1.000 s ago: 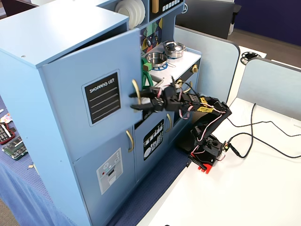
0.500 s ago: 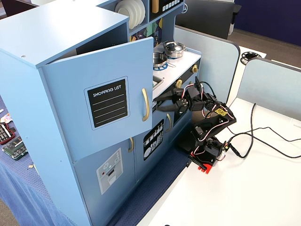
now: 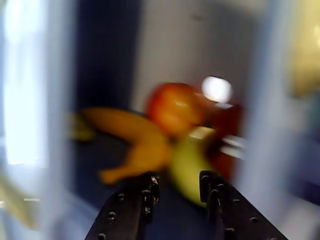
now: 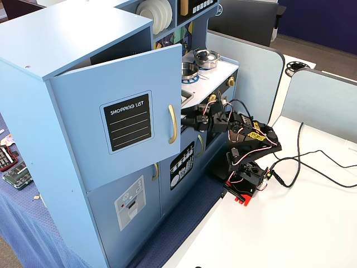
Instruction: Open the left cabinet door
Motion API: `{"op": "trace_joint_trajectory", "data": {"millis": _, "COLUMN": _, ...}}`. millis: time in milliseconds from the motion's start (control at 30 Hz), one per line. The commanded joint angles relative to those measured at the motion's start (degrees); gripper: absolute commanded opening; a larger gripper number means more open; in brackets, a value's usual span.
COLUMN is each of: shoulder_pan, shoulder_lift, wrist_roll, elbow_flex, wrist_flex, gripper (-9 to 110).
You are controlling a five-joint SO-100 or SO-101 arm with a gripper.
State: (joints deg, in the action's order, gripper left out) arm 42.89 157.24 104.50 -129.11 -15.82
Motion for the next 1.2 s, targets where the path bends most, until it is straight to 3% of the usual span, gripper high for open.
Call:
{"op": "trace_joint_trajectory", "data": {"millis": 0, "shoulder_pan": 10.3, "shoulder_lift": -1.0, "wrist_roll": 3.7, "elbow_flex": -0.4, "wrist_flex": 4.1, "gripper": 0}}
{"op": "trace_joint_trajectory", "data": {"millis": 367, "shoulder_pan": 32.7, "shoulder_lift": -10.0, "wrist_roll": 9.9, "elbow_flex": 0.4, "wrist_flex": 12.0, "gripper": 0}}
{"op": "trace_joint_trajectory", "data": {"millis": 667, "shoulder_pan": 35.1, "shoulder_lift": -20.1, "wrist_roll": 9.4, "elbow_flex": 6.8, "wrist_flex": 15.2, "gripper": 0}}
{"op": "trace_joint_trajectory", "data": {"millis": 867, "shoulder_pan": 17.5, "shoulder_lift": -8.3, "wrist_roll": 4.0, "elbow_flex": -4.3, "wrist_flex": 12.6, "gripper": 0}}
{"op": "trace_joint_trajectory", "data": {"millis": 1000, "shoulder_pan": -2.2, "shoulder_lift": 0.2, "wrist_roll": -5.1, "elbow_flex": -9.8, "wrist_flex": 1.1, "gripper": 0}}
{"op": "trace_joint_trajectory", "data": {"millis": 1167, "shoulder_pan": -25.9, "shoulder_lift": 6.5, "wrist_roll": -11.3, "elbow_flex": -15.5, "wrist_flex": -25.4, "gripper": 0}}
